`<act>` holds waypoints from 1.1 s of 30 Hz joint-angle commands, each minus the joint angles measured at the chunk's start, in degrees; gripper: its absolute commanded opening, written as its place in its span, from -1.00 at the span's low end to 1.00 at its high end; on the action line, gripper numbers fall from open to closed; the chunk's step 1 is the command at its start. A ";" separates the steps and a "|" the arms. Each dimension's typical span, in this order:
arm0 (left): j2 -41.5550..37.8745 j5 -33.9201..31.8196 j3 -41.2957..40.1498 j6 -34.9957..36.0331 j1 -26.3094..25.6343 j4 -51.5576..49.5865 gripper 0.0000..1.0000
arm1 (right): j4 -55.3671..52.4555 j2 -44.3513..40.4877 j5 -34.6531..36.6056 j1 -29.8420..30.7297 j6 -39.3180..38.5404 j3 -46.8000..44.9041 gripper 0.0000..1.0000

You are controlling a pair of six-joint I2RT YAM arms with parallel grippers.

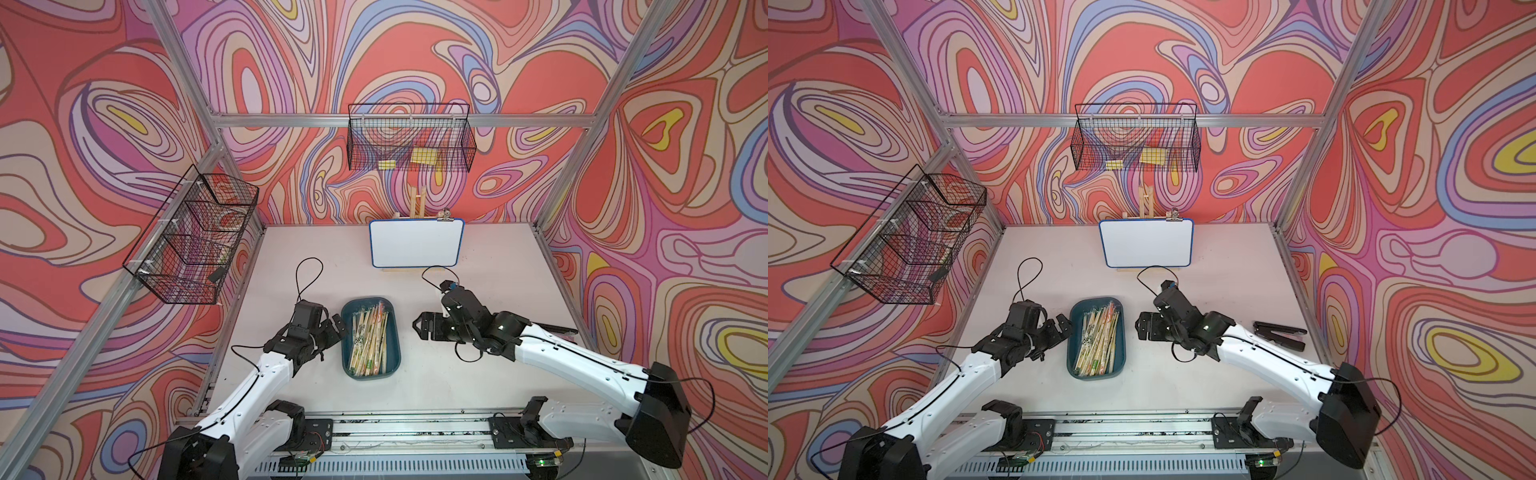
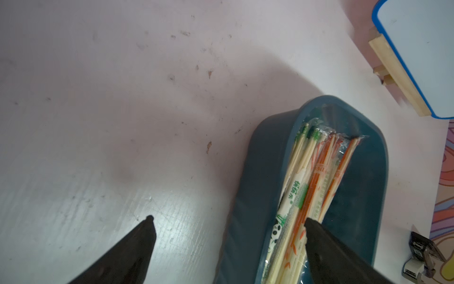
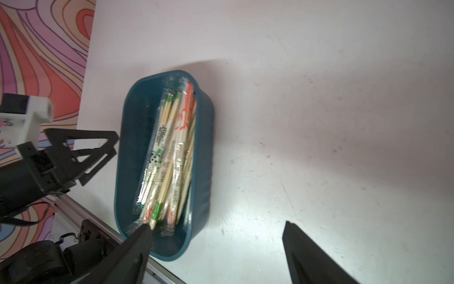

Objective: Take the paired disposable chopsticks out of the storage box
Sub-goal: Pick up the paired disposable chopsticks from the storage box.

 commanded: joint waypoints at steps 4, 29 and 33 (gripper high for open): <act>-0.64 2.82 -3.82 -6.17 -3.49 8.84 0.99 | -3.53 10.90 6.14 6.98 2.34 9.71 0.64; -3.69 -16.77 7.08 -5.02 -6.92 -8.64 1.00 | -7.57 32.86 9.04 9.83 6.73 26.83 -0.15; -1.93 -17.31 9.01 -2.97 -6.46 -9.58 0.99 | -8.04 34.93 10.37 9.81 7.49 28.03 -0.27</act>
